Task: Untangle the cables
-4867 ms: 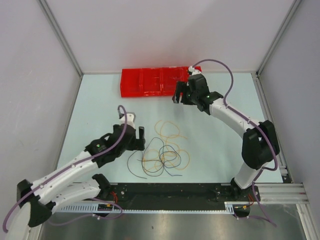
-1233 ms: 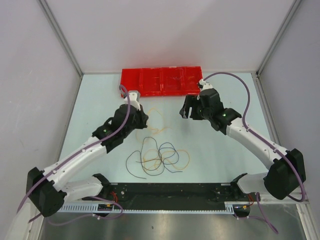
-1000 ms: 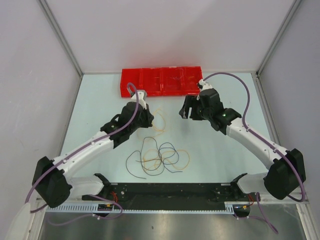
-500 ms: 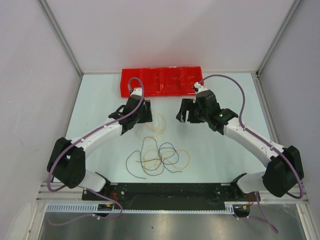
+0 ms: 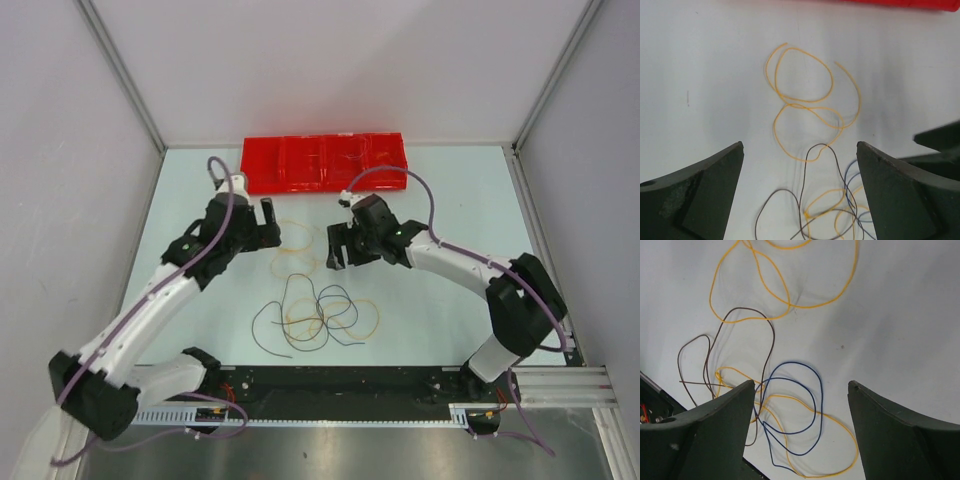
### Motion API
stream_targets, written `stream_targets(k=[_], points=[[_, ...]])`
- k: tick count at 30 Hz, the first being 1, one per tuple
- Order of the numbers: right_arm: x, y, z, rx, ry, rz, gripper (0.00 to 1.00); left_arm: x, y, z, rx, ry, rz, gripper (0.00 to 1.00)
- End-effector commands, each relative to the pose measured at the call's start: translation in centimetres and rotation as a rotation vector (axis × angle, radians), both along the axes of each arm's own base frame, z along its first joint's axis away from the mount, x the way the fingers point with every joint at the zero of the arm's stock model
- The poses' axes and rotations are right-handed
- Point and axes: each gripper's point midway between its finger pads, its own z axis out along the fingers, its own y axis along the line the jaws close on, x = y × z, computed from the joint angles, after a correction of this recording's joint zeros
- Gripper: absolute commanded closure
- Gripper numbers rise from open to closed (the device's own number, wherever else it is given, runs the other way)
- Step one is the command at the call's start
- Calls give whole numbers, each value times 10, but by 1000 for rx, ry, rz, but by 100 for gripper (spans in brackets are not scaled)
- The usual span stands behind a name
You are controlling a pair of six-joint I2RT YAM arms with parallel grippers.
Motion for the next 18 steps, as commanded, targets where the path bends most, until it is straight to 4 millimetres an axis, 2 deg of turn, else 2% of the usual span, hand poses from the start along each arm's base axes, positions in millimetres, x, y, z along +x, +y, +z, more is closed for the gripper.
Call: stream_targets(k=[1,3,4,6,7,8,9,10,12,13,15,16,18], points=[[12,43,23,40,-126,141,19,-44,32,25,11,-38,20,0],[18,56,31,55,-171,173,18,-60,44,16,62,-12,9,0],[19,61,22,51,-158,193,16,-69,49,22,56,-39,2,0],[29,71,27,54,-196,216,16,-79,53,14,72,-46,-26,0],[34,73,19,27,-201,214,15,-84,56,21,43,-81,-8,0],[39,75,17,5,-224,228,15,-87,51,26,10,-105,-34,0],[47,78,22,-9,-255,223,15,-87,46,28,-15,-139,-65,0],[50,83,13,-32,-256,237,14,-88,42,32,-34,-163,-88,0],[54,86,8,-67,-266,275,14,-90,48,35,-34,-203,-71,0],[61,94,18,-62,-291,283,15,-89,50,36,-31,-210,-56,0],[64,97,2,-115,-276,316,15,-89,54,36,-22,-206,-41,0],[68,102,7,-114,-293,322,15,-89,53,36,-23,-205,-46,0],[69,109,-3,-122,-282,339,15,-89,50,34,-29,-200,-59,0]])
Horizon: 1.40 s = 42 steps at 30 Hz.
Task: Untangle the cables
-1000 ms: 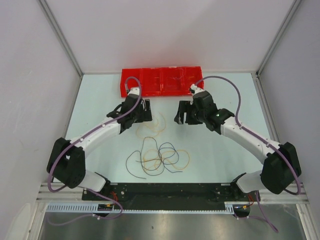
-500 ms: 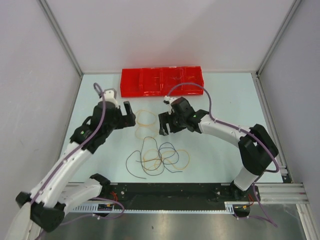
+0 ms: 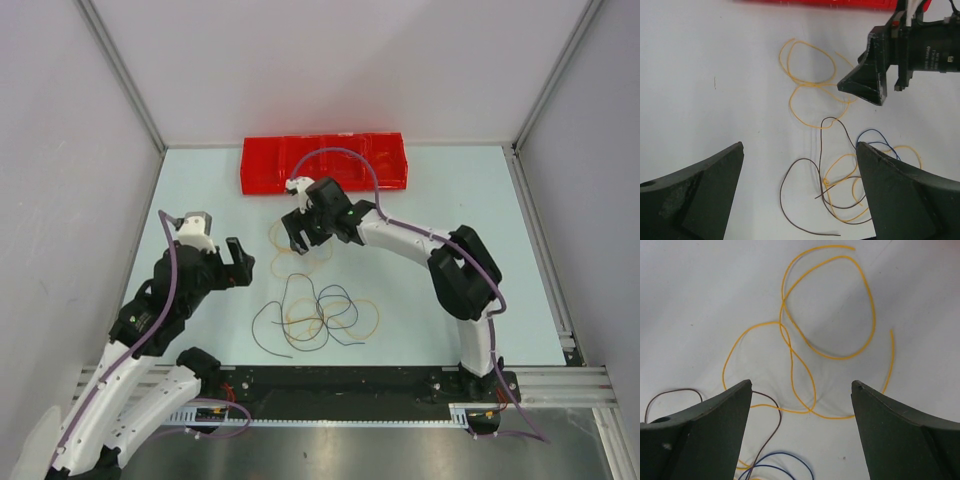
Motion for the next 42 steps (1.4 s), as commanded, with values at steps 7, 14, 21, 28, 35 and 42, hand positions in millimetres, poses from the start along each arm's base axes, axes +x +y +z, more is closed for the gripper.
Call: stream_targets(k=[7,14,21,28,35,42], points=[[18,25,-20,-77,-88,133,16,3,-3,2,3,-21,-26,0],[24,42,-40,-119,-91,174,20,4,-4,1,5,-20,-31,0],[29,54,-54,-135,-96,192,25,4,-4,0,7,-17,-30,0],[27,64,-68,-151,-89,204,31,5,-4,-1,8,-16,-27,0],[29,74,-76,-162,-107,214,49,5,-3,0,6,-20,-24,0],[22,77,-87,-160,-74,226,88,6,-1,0,6,-19,-17,0]])
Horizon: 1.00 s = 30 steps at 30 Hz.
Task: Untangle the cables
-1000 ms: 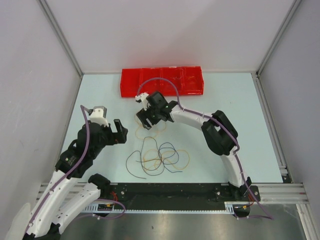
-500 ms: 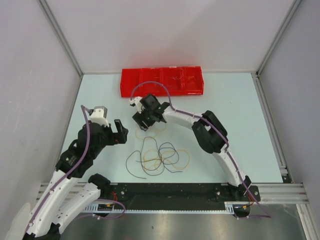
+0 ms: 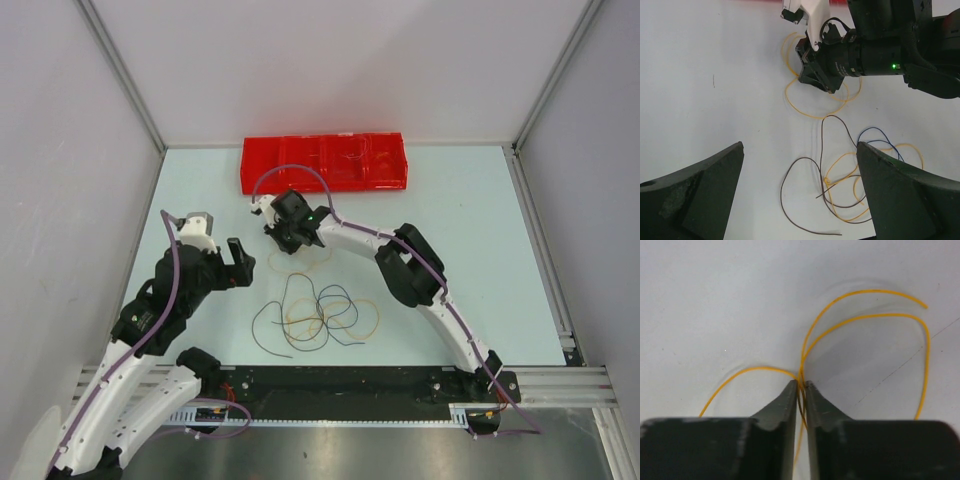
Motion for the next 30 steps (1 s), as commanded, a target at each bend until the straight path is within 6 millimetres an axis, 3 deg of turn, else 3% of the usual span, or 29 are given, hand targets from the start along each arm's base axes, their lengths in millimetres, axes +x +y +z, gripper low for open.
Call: stream_targets(k=[1,5,8,15,20,30], points=[[-8,7,-8,13,37,6,98,5,0,5,1,-29,-7,0],[-18,8,-12,46,73,14,100,5,1,5,-2,-32,-3,0],[-17,10,3,79,74,11,100,5,1,5,-2,-33,-5,0],[5,12,100,352,105,-5,100,5,2,6,-5,-40,-2,0],[27,1,165,514,82,-28,100,4,2,7,-6,-43,-1,0],[72,-23,255,742,48,-57,100,4,2,8,-9,-48,-2,0]])
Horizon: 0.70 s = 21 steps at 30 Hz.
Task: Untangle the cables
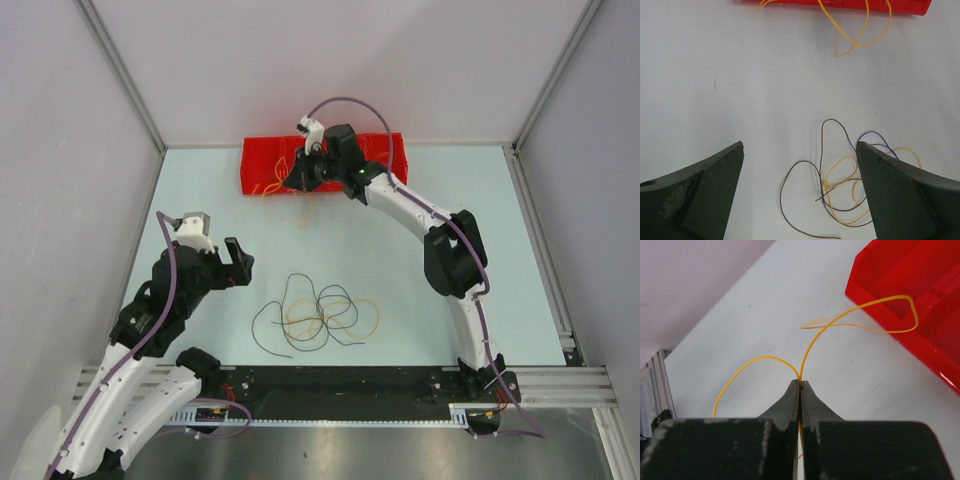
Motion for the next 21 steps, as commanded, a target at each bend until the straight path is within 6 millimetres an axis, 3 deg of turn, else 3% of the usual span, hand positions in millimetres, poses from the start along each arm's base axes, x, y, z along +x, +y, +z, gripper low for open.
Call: stream_targets(k=[1,6,10,15,16,21], points=[[9,1,84,160,-89,14,100,2,0,5,1,-31,-12,0],[32,-6,124,234,-135,-24,100,2,0,5,1,-31,-11,0],[48,-15,138,299,-129,-56,100,2,0,4,1,-31,-11,0],[63,-23,174,412,-175,-57,100,3,0,4,1,-28,-12,0],[64,-26,191,432,-211,-56,100,3,0,3,2,-26,-12,0],[81,-31,209,458,-289,-125,100,3,1,3,3,-25,-6,0]])
